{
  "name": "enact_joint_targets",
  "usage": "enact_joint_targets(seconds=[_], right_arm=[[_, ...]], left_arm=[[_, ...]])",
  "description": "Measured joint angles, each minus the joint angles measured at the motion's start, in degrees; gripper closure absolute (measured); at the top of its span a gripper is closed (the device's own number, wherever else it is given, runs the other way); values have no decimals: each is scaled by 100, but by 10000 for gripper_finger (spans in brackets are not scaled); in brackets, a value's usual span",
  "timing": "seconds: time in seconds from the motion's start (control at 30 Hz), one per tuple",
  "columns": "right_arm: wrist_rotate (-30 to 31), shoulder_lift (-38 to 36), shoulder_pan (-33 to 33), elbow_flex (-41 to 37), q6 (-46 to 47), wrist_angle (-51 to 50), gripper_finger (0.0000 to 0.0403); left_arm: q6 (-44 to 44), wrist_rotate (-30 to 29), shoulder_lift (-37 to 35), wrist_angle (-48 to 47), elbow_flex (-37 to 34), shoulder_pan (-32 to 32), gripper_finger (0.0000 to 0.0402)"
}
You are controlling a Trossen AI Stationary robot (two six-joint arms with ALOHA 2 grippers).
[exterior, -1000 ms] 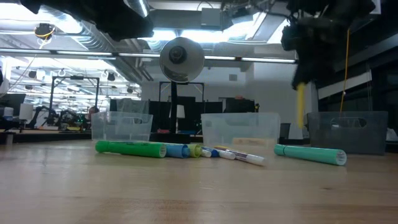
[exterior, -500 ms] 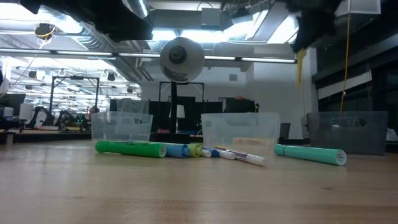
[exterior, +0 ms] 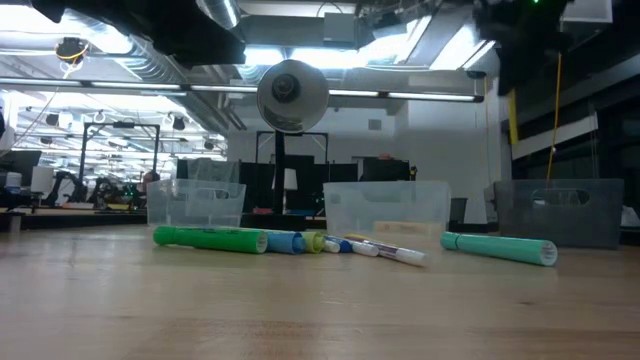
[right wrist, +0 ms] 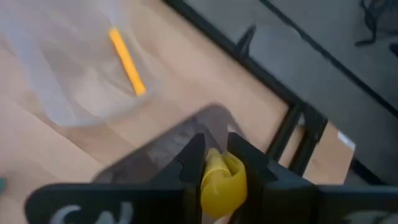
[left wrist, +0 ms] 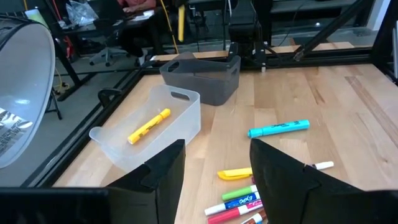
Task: Pick & Place Markers
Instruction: Put the right yellow pen in the gray bin
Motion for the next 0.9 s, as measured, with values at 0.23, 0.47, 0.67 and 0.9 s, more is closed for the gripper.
enact_joint_targets(seconds=[0.23, 0.47, 0.67, 0.9], right_arm=[[-340, 0, 0, -1395, 188, 907, 343], [-449, 0, 0, -2508, 307, 2189, 346], [236, 0, 0, -3028, 938, 2404, 339], [695, -6, 5, -3533, 1238, 3034, 343]], left_arm=[[0, 0, 0, -64, -2, 0, 227], [-1, 0, 0, -87, -2, 0, 227], [-46, 0, 0, -87, -2, 0, 227], [-48, 0, 0, -90, -2, 0, 224]])
